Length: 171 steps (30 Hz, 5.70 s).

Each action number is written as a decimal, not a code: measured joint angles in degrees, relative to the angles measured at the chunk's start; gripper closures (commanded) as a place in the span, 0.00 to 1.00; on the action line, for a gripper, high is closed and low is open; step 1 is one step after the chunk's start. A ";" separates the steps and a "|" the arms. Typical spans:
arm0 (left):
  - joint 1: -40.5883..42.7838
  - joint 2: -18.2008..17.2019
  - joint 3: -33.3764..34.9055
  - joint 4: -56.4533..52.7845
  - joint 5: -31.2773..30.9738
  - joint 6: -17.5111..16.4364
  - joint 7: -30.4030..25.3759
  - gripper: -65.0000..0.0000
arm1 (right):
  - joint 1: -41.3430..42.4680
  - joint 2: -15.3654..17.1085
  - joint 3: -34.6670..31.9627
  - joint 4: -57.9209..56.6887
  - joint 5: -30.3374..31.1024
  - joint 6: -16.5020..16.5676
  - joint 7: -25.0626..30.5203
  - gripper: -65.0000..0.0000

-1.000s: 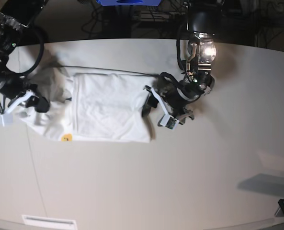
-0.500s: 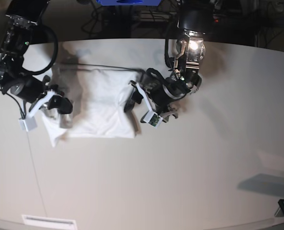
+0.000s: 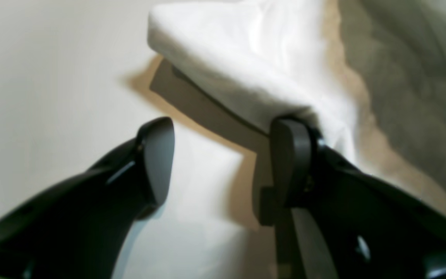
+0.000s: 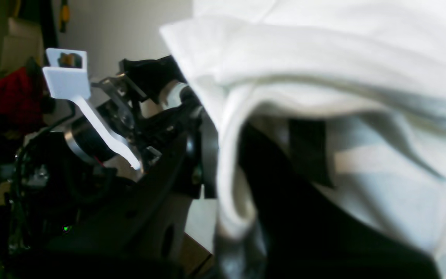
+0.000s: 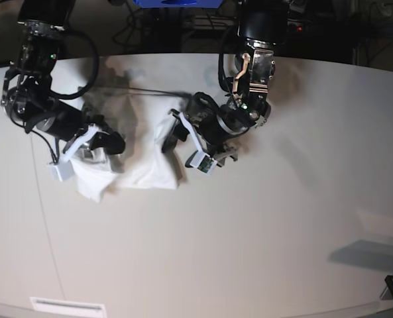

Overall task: Fold the T-shirt properly
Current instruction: 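Fold the grasped edges inward with both grippers and release, then press the folded shirt flat with the right gripper, then smooth the collar edge of the folded shirt with both grippers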

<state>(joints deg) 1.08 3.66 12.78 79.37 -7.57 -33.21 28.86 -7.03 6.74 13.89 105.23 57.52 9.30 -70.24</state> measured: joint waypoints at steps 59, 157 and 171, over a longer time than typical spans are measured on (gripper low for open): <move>6.10 -8.15 -11.89 11.74 0.83 -1.20 7.96 0.41 | -4.13 6.03 8.09 -0.81 10.14 -1.38 2.54 1.00; 13.55 -7.02 15.13 33.48 -6.43 -6.51 13.16 0.91 | -13.22 7.48 4.85 5.20 -2.84 -9.81 8.33 1.00; 13.27 -7.85 12.13 29.53 -6.05 -6.47 13.16 0.91 | -15.67 9.42 6.19 5.18 -6.95 -9.79 9.11 1.00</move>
<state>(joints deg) 14.35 -4.19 24.91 108.90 -13.63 -39.68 42.02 -22.70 16.16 20.08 110.41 50.57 -0.49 -61.12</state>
